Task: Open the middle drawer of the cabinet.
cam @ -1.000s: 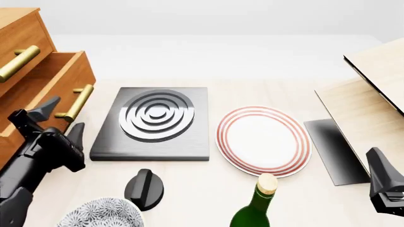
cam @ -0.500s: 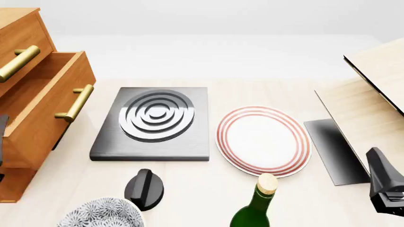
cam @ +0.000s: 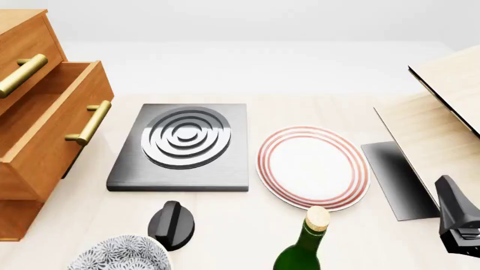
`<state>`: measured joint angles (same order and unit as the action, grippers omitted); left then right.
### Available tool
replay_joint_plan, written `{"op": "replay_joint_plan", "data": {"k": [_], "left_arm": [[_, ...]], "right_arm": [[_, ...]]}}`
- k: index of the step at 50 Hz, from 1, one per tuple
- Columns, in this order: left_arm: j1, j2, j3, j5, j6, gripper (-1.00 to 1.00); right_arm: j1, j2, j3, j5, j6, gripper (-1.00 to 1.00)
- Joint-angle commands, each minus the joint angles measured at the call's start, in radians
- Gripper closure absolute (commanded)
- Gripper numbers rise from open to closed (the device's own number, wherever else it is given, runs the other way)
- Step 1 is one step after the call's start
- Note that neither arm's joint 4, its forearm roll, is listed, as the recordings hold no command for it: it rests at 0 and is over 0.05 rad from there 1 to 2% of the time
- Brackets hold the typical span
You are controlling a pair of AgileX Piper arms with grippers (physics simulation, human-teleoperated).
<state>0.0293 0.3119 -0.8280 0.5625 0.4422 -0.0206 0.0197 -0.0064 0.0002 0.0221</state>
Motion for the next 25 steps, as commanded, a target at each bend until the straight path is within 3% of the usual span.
{"op": "replay_joint_plan", "data": {"k": [1, 5, 10, 15, 16, 25], "left_arm": [[-0.043, 0.196, -0.124, 0.074, -0.212, -1.0], [-0.09, 0.292, -0.127, 0.095, -0.313, -1.0], [-0.114, 0.334, -0.115, 0.104, -0.388, -1.0], [-0.101, 0.345, -0.106, 0.111, -0.415, -1.0], [-0.125, 0.365, -0.101, 0.113, -0.452, -1.0], [-0.1, 0.335, -0.094, 0.13, -0.484, -1.0]], "right_arm": [[0.003, -0.002, 0.001, -0.002, -0.004, -1.0], [0.003, -0.002, 0.001, -0.002, -0.004, -1.0], [0.003, -0.002, 0.001, -0.002, -0.004, -1.0], [0.003, -0.002, 0.001, -0.002, -0.004, -1.0], [0.003, -0.002, 0.001, -0.002, -0.004, -1.0], [0.003, -0.002, 0.001, -0.002, -0.003, -1.0]]}}
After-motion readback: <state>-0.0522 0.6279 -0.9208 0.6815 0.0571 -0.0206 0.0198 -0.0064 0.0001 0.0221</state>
